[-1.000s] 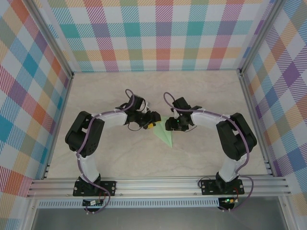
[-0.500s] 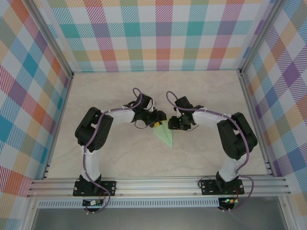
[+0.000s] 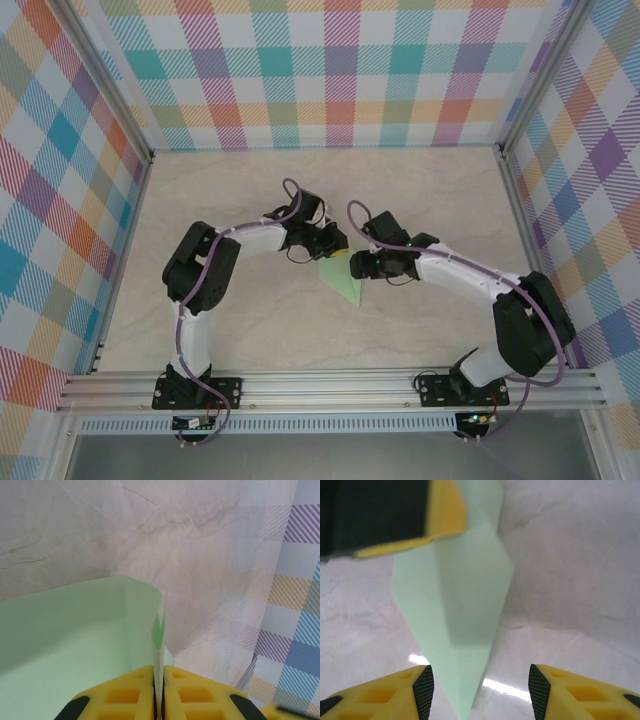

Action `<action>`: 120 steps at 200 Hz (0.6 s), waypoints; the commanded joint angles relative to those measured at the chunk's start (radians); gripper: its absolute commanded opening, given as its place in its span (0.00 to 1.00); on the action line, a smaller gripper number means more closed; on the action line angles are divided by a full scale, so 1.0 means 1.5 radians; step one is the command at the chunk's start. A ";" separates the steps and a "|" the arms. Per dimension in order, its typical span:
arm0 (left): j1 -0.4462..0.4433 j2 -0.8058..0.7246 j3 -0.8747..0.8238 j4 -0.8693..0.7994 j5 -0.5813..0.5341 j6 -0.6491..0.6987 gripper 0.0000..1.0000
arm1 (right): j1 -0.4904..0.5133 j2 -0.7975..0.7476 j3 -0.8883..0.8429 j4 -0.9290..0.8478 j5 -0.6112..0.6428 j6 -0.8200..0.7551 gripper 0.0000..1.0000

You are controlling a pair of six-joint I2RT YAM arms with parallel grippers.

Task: Fold a paper plane with a square sheet of paper (fold left side to right side)
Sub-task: Turn over the paper at the center of the table.

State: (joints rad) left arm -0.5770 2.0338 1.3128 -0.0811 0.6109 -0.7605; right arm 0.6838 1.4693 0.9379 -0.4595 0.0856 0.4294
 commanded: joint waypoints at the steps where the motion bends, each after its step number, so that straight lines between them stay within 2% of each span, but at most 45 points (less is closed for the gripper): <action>1: -0.012 0.001 0.033 -0.032 0.006 -0.003 0.11 | 0.062 -0.006 -0.008 -0.044 0.114 0.023 0.56; 19: -0.013 0.007 0.049 -0.044 0.012 -0.004 0.12 | 0.111 0.024 0.015 -0.075 0.191 0.029 0.57; 39: -0.013 0.009 0.059 -0.053 0.014 -0.004 0.12 | 0.137 0.071 0.046 -0.100 0.246 0.040 0.57; 63: -0.013 0.011 0.067 -0.063 0.013 0.001 0.13 | 0.144 0.106 0.060 -0.094 0.268 0.045 0.56; 93: -0.013 0.011 0.067 -0.069 0.014 0.005 0.17 | 0.144 0.133 0.071 -0.085 0.274 0.046 0.45; 120: -0.012 0.004 0.075 -0.087 0.009 0.019 0.34 | 0.143 0.144 0.075 -0.092 0.280 0.043 0.34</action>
State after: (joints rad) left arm -0.5831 2.0396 1.3888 -0.1654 0.6113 -0.7612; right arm 0.8944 1.6684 1.0199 -0.5701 0.4656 0.4889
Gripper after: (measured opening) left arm 0.287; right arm 0.370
